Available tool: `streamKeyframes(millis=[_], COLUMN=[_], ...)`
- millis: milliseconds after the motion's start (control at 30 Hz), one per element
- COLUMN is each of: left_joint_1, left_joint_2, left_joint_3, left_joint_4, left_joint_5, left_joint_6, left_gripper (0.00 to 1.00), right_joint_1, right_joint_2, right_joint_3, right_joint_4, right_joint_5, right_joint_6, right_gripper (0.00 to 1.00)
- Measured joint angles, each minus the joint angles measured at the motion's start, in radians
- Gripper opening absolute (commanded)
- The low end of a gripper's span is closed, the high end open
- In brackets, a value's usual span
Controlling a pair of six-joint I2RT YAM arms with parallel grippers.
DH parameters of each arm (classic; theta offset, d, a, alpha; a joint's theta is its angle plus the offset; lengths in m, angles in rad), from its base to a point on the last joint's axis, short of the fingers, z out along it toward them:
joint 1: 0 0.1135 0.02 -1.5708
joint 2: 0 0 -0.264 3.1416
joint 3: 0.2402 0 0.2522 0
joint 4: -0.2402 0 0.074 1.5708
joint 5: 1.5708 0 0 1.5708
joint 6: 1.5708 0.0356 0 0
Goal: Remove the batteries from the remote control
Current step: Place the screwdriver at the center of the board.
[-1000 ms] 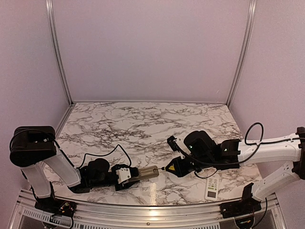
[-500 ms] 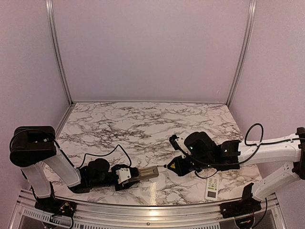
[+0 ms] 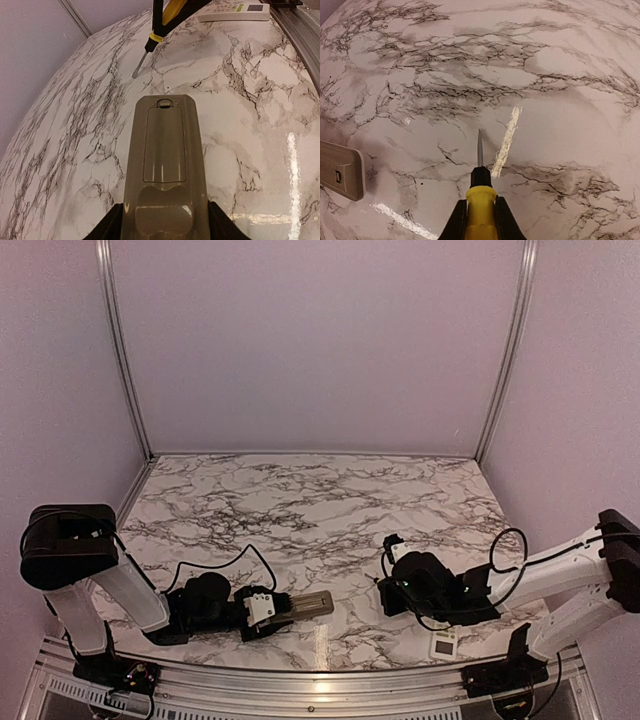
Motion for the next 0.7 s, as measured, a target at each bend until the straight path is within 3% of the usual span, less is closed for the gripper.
streamKeyframes(millis=[233,700], left_joint_1=[-0.001,-0.001], left_joint_2=[0.0,0.0], left_joint_3=[0.0,0.0], left_joint_4=[0.0,-0.001], left_joint_5=[0.0,0.0], left_joint_6=[0.0,0.0], left_gripper=[0.0,0.0], right_joint_1=[0.0,0.0], right_joint_2=[0.103,0.202], right_joint_3=[-0.015,-0.004], right_joint_4=[0.131,0.115], right_joint_5=[0.06,0.003], right_joint_6=[-0.024,-0.032], right_gripper=[0.15,0.21])
